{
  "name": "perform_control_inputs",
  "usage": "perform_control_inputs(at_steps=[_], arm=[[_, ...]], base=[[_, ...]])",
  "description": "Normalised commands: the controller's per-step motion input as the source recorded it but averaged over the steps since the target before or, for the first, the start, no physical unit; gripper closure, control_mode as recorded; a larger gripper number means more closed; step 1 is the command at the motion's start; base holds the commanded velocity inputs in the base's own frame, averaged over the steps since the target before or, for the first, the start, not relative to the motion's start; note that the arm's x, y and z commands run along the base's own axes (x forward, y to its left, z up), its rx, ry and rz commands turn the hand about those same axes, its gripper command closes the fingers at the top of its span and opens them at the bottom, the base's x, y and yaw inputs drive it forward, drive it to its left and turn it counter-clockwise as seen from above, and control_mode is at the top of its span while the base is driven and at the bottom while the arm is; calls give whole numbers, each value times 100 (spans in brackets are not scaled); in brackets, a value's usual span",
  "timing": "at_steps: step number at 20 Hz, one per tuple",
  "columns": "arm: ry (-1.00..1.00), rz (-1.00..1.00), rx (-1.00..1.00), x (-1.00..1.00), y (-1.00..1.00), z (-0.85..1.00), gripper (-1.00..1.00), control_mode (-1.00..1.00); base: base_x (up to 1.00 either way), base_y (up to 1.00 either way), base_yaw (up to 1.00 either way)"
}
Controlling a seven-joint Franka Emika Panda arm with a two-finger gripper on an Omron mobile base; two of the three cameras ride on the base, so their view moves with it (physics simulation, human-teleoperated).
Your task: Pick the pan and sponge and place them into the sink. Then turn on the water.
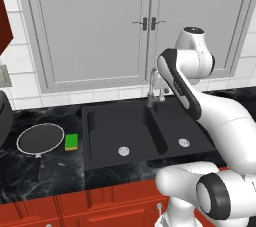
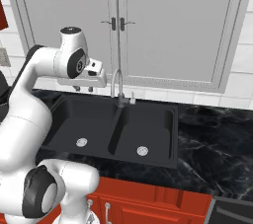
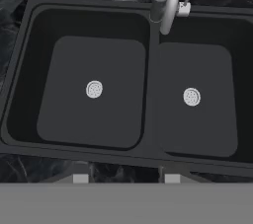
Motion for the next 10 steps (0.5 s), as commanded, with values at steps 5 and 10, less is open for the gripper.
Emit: perform_control_inputs(at_steps=[5,10], arm=[[0,0,0,0,11,0,-100,-100],[0,0,0,0,25,-5,-100,-100]], base=[[0,0,0],[0,0,0]])
